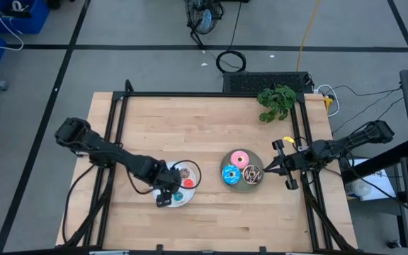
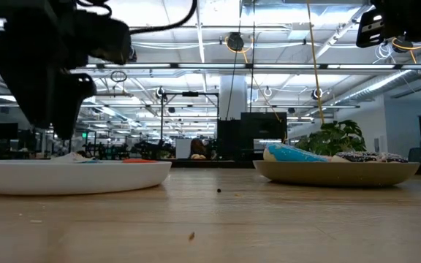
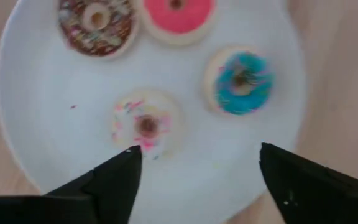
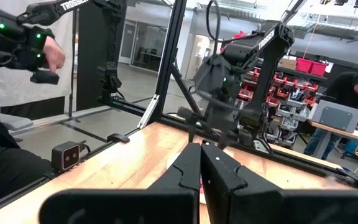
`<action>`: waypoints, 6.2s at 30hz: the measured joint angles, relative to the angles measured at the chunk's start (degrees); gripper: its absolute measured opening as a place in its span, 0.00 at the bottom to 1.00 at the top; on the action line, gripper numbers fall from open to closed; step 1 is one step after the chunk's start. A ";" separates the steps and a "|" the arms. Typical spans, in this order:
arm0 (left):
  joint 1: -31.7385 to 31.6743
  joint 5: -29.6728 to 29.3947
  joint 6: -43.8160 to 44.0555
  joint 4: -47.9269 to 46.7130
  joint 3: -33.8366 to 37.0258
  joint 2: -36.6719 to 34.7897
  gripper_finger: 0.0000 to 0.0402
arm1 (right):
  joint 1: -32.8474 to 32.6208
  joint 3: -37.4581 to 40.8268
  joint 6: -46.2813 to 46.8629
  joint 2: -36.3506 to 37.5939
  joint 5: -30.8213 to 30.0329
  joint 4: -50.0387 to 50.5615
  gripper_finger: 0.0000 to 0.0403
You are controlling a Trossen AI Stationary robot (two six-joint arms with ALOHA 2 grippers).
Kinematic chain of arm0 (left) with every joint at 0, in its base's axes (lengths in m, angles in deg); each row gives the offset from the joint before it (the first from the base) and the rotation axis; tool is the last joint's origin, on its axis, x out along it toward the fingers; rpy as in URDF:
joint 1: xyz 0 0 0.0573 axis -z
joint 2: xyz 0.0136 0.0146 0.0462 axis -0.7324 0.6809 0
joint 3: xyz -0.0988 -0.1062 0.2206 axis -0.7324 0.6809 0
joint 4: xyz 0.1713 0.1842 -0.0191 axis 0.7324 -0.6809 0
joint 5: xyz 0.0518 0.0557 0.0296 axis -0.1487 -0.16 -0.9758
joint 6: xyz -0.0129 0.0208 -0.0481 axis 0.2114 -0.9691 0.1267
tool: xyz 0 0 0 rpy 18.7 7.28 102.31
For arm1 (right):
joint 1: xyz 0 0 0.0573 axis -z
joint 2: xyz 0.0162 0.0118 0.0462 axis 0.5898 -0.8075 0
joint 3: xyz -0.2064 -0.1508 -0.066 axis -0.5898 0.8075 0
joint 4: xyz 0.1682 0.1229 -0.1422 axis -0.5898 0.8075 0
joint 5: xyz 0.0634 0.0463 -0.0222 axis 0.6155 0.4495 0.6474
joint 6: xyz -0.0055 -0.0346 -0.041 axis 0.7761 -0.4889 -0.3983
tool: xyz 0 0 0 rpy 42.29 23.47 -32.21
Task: Pick & Place donuts
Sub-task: Return to Home Position
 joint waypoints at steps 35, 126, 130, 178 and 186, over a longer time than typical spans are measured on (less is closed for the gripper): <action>-6.05 -20.84 -37.84 15.11 11.70 -53.39 0.01 | 0.02 0.02 -1.08 -0.02 -3.26 -1.90 0.00; -20.55 -4.28 -48.66 48.15 58.12 -78.30 0.00 | 10.84 9.51 6.63 14.88 -4.72 2.05 0.00; -20.93 -4.13 -47.63 48.00 58.12 -78.30 0.00 | 10.84 9.51 6.37 14.88 -4.74 2.05 0.00; -20.93 -4.70 -46.59 48.06 58.12 -78.30 0.05 | 10.84 9.51 6.61 14.88 -4.68 1.76 0.00; -20.93 -4.70 -46.59 48.06 58.12 -78.30 0.05 | 10.84 9.51 6.61 14.88 -4.68 1.76 0.00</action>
